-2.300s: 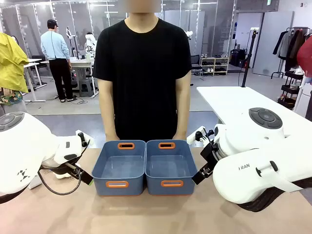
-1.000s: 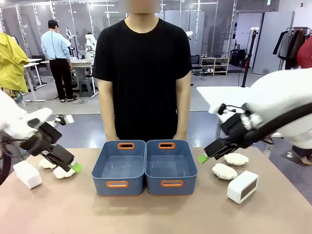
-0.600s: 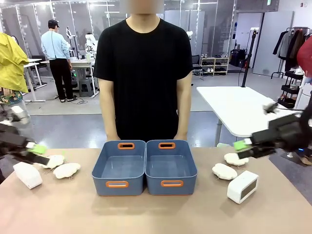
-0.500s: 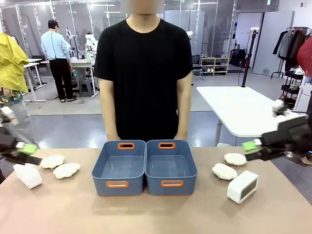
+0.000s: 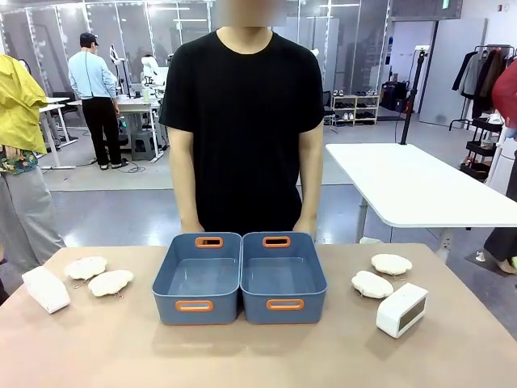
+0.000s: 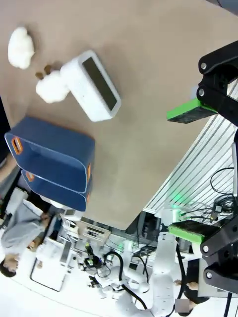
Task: Sort the digital clocks into the basket.
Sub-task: Pick up the Digital clock from the table and place it into the empty Plastic storage basket.
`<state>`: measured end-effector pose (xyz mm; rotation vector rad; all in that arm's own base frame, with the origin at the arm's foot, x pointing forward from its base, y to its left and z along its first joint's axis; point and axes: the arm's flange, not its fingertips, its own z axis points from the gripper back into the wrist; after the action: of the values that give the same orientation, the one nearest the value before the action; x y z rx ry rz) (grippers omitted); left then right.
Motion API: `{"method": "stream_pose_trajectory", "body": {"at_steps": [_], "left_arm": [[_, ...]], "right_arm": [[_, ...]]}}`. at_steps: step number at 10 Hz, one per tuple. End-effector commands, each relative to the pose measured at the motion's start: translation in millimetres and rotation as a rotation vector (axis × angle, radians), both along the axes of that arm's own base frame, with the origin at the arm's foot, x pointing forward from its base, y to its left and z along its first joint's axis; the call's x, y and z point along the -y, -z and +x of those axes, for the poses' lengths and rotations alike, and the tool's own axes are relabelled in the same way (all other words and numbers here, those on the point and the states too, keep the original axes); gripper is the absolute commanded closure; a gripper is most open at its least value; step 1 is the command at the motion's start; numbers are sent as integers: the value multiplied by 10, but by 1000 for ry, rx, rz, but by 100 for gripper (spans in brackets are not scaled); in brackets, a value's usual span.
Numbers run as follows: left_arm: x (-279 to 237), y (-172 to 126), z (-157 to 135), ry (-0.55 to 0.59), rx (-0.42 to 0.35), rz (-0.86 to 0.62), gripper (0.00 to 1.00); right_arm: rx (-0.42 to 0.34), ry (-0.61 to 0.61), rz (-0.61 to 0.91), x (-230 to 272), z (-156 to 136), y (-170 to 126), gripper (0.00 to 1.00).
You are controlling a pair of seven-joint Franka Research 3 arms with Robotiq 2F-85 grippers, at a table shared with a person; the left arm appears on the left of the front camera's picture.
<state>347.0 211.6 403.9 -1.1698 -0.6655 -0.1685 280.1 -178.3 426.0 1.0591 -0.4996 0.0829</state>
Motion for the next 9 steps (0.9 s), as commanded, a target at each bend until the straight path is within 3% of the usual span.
{"method": "stream_pose_trajectory", "body": {"at_steps": [1,3,4,9], "left_arm": [[-57,-84,-122,-52,52,-20,0],[-32,-101,-197,-74,49,-11,0],[-176,-59,-129,-58,18,-5,0],[-176,-59,-129,-58,18,-5,0]], "right_arm": [[33,44,-22,-55,-272,-16,0],[36,117,-24,-29,-354,52,0],[25,66,-17,185,-169,-92,0],[25,66,-17,185,-169,-92,0]]}}
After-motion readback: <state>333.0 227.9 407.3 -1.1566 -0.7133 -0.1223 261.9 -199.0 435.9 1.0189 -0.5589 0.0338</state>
